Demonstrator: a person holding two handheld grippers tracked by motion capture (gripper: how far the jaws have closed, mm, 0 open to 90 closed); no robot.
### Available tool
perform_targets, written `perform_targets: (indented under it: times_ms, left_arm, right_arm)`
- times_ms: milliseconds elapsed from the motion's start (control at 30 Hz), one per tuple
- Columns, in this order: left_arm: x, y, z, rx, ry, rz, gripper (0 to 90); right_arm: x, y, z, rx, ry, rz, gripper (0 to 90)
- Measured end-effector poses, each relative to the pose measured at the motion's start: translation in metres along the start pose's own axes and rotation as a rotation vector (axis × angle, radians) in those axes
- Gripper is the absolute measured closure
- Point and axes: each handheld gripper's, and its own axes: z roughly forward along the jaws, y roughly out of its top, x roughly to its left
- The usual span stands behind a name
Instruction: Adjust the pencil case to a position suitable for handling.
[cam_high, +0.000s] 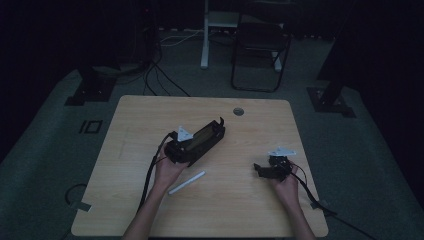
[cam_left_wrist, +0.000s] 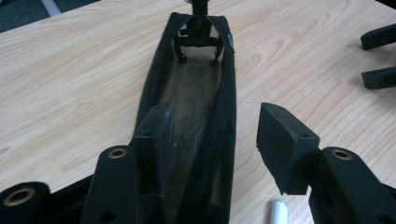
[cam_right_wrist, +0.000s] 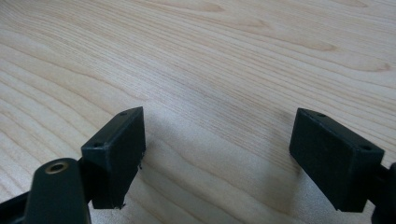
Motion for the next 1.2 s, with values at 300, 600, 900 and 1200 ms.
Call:
perform_targets:
  times_ms: [300, 600, 900, 1200]
  left_arm:
    - [-0.003, 0.014, 0.024, 0.042, -0.005, 0.033, 55.8]
    - [-0.002, 0.011, 0.039, 0.080, -0.010, 0.048, 64.9]
    - [-0.004, 0.002, 0.024, 0.097, -0.058, 0.130, 75.7]
    - [0.000, -0.015, 0.006, 0.102, -0.098, 0.145, 71.0]
  right_arm:
    - [0.000, 0.000, 0.000, 0.000, 0.000, -0.001, 18.5]
    - [0.000, 0.000, 0.000, 0.000, 0.000, 0.000, 18.5]
    - [0.000, 0.000, 0.000, 0.000, 0.000, -0.002, 18.5]
    - [0.000, 0.000, 0.000, -0.001, 0.000, -0.002, 18.5]
